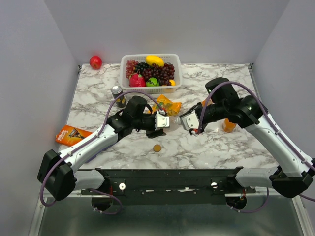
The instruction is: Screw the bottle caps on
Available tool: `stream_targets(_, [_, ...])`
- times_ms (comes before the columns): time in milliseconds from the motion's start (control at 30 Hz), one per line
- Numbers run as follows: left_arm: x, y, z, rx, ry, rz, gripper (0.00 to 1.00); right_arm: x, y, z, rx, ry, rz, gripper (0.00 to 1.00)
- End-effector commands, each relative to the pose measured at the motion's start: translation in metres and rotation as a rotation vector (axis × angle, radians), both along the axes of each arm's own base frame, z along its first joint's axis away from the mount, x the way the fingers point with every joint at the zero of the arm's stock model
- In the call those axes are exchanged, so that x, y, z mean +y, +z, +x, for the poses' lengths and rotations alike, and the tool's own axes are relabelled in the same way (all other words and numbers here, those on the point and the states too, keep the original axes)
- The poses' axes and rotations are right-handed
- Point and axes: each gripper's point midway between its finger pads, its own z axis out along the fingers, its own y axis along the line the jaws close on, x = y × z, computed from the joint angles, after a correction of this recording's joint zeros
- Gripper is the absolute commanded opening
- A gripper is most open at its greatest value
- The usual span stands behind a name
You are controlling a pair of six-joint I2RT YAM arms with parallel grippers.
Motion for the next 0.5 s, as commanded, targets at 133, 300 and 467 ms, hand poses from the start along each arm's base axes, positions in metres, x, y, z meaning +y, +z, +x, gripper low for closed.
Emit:
stream_targets(133, [-0.005, 0.028, 0.026, -0.11, 0.099, -0.07, 0.0, 0.013, 0.001, 0.011, 0.221, -0.162, -0.008, 0.15])
stream_targets(300, [0.007, 0.065, 0.072, -0.268, 0.362, -0.179, 0.0, 0.027, -0.019, 0.032, 0.623, -0.467, -0.064, 0.0])
stream_targets(467, [0.024, 0.098, 0.097, -0.365, 0.565, -0.274, 0.0, 0.029, -0.036, 0.051, 0.934, -0.798, -0.064, 0.0])
